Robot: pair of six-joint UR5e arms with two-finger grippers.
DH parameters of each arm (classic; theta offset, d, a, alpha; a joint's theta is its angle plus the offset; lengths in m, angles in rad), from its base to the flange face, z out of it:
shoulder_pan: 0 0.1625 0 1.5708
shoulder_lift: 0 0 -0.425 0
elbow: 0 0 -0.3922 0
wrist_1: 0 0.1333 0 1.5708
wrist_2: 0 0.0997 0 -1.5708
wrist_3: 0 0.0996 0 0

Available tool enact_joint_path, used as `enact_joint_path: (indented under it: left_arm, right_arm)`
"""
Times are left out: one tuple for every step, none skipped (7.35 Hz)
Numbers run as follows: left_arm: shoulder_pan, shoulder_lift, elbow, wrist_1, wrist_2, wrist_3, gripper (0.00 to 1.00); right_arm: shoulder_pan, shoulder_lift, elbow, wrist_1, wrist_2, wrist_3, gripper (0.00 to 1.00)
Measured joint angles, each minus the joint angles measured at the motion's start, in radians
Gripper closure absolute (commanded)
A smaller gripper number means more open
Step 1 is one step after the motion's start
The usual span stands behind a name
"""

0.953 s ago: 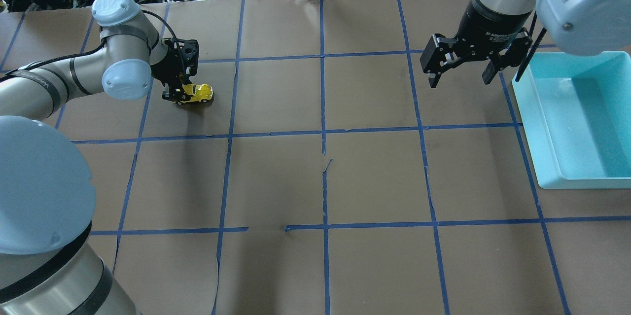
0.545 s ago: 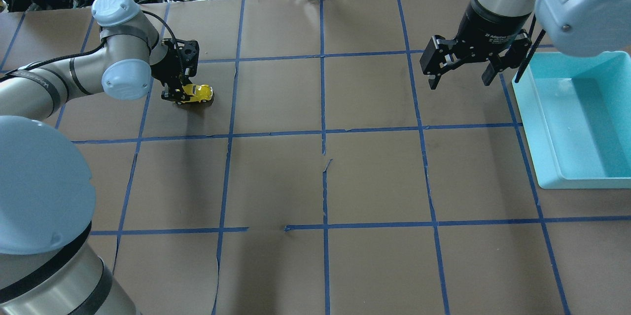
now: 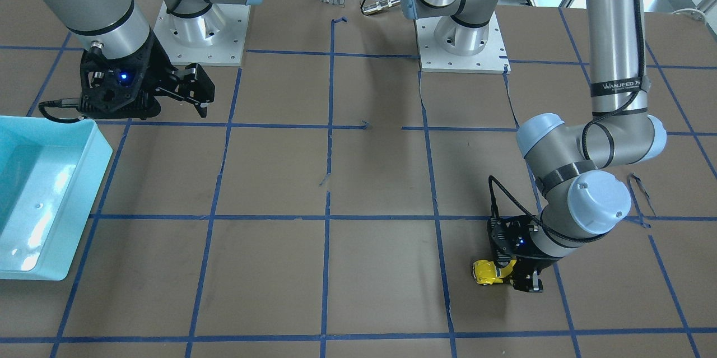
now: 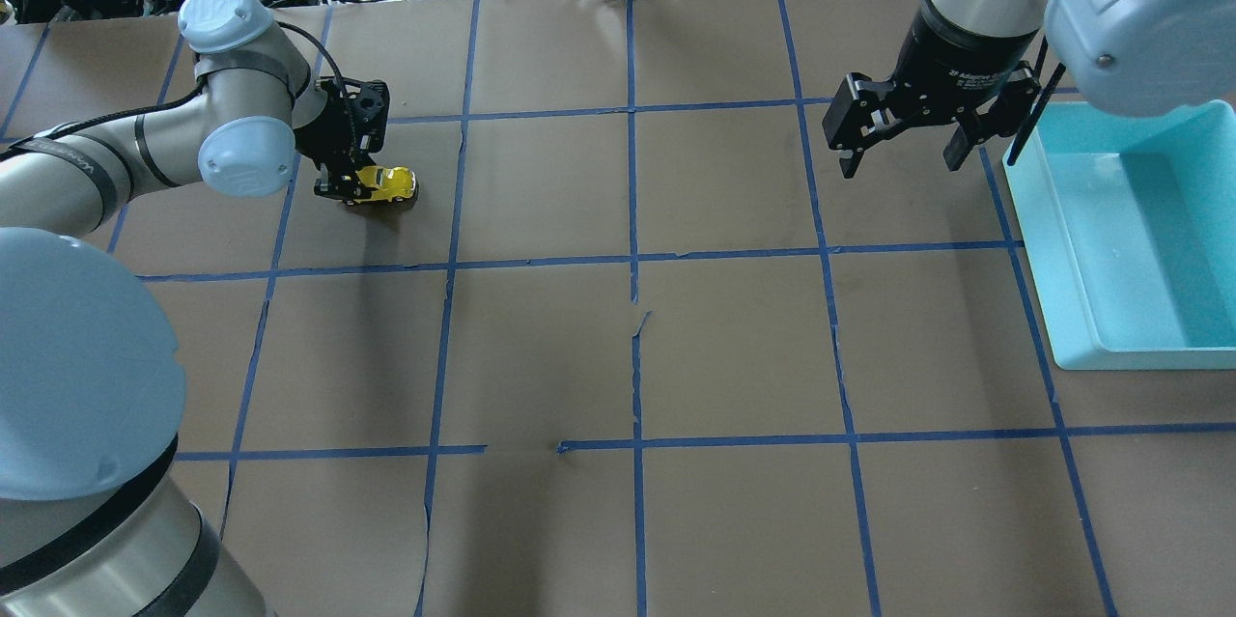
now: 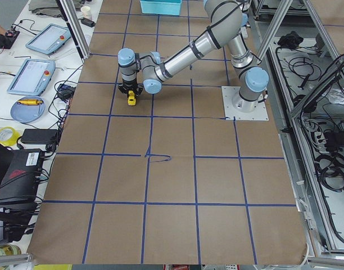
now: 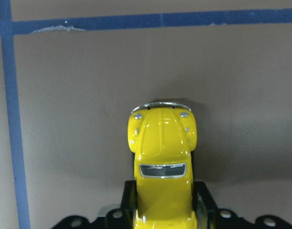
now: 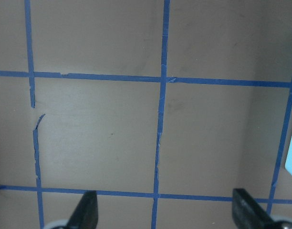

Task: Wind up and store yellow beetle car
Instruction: 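Close the left gripper on the yellow car and hold it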

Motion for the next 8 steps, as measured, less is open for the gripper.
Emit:
enact_joint_path:
  left_arm:
    - [0.002,-0.003,0.001,0.000,0.000,0.001,1.00]
    - [0.004,-0.005,0.003,0.000,-0.001,0.002,1.00]
    - [0.007,-0.007,0.004,0.000,0.000,0.010,1.00]
    - [0.010,-0.009,0.005,0.000,0.001,0.031,1.00]
    - [0.013,-0.010,0.005,0.001,0.001,0.048,1.00]
    - [0.016,-0.011,0.003,0.003,0.001,0.057,1.00]
    - [0.018,-0.011,0.001,0.007,0.001,0.061,1.00]
    - [0.019,-0.011,0.001,0.009,0.001,0.062,1.00]
  right_arm:
    - [0.000,0.000,0.003,0.000,0.000,0.000,0.00]
    - [0.000,-0.001,0.007,-0.003,0.000,0.000,0.00]
    - [-0.001,-0.001,0.012,-0.007,0.000,0.000,0.00]
    - [-0.001,-0.002,0.014,-0.010,0.000,0.000,0.00]
    - [-0.001,-0.002,0.015,-0.011,0.000,0.000,0.00]
    - [-0.001,-0.002,0.015,-0.012,0.000,0.000,0.00]
    - [-0.002,-0.002,0.015,-0.012,-0.001,0.000,0.00]
    - [-0.002,-0.002,0.016,-0.012,-0.002,0.000,0.00]
